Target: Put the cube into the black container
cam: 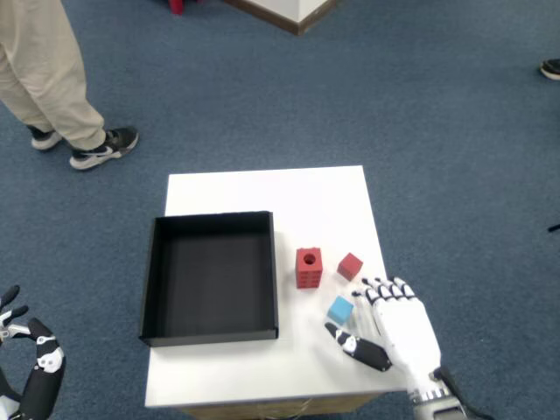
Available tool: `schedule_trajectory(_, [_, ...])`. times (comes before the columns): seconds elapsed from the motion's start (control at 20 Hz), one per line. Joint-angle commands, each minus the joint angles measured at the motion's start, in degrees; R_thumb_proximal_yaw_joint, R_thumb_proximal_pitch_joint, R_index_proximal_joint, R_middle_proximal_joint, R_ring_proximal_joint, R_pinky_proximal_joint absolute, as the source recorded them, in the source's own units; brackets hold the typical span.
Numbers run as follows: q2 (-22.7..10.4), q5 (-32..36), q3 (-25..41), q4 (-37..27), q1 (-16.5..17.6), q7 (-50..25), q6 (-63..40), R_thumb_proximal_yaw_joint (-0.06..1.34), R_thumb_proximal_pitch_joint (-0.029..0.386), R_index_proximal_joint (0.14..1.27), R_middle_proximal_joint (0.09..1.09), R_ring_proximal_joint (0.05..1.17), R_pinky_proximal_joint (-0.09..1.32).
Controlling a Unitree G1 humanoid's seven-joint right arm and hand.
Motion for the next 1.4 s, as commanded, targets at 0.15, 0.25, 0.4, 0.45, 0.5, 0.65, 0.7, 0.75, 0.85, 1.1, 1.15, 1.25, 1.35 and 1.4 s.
schedule_trajectory(0.15, [-0.21,1.63,-0.95,-1.9,-2.49,-0.75,-1.81,0.21,-0.018,0.54,0.3,0.31,0.24])
schedule_trajectory(0.25, [-0.14,1.43,-0.91,-2.17,-2.78,-1.09,-1.9,0.21,-0.018,0.54,0.3,0.31,0.25])
schedule_trajectory(0.4, [0.04,1.12,-0.82,-2.27,-3.18,-1.3,-1.86,0.21,-0.018,0.53,0.3,0.3,0.25])
schedule_trajectory(0.45, [0.08,1.04,-0.8,-2.3,-3.33,-1.39,-1.84,0.21,-0.019,0.53,0.3,0.3,0.25])
schedule_trajectory(0.5, [0.19,0.91,-0.76,-2.39,-3.63,-1.58,-1.82,0.21,-0.019,0.53,0.3,0.3,0.25])
schedule_trajectory(0.65, [0.38,0.38,-0.47,-2.45,-4.27,-1.97,-1.41,0.2,-0.018,0.53,0.3,0.3,0.25])
schedule_trajectory(0.7, [0.37,0.15,-0.32,-2.4,-4.3,-2.07,-1.12,0.2,-0.018,0.53,0.3,0.3,0.25])
schedule_trajectory(0.75, [0.33,-0.16,-0.13,-2.31,-4.19,-2.32,-0.78,0.2,-0.018,0.53,0.3,0.31,0.26])
schedule_trajectory(0.85, [0.33,-0.5,0.06,-2.21,-4.05,-2.59,-0.41,0.2,-0.018,0.53,0.31,0.31,0.26])
schedule_trajectory(1.1, [0.15,-1.1,0.23,-1.98,-3.87,-3.05,0.4,0.2,-0.017,0.53,0.32,0.31,0.27])
schedule_trajectory(1.15, [0.07,-1.22,0.26,-1.98,-3.76,-3.29,0.41,0.2,-0.017,0.53,0.32,0.31,0.28])
schedule_trajectory(1.25, [-0.12,-1.45,0.33,-1.93,-3.39,-3.64,0.45,0.2,-0.017,0.53,0.32,0.31,0.27])
schedule_trajectory(1.35, [-0.33,-1.64,0.38,-1.74,-2.9,-3.73,0.63,0.2,-0.017,0.53,0.32,0.31,0.27])
schedule_trajectory(1.4, [-0.43,-1.68,0.38,-1.64,-2.74,-3.65,0.68,0.2,-0.017,0.53,0.32,0.31,0.27])
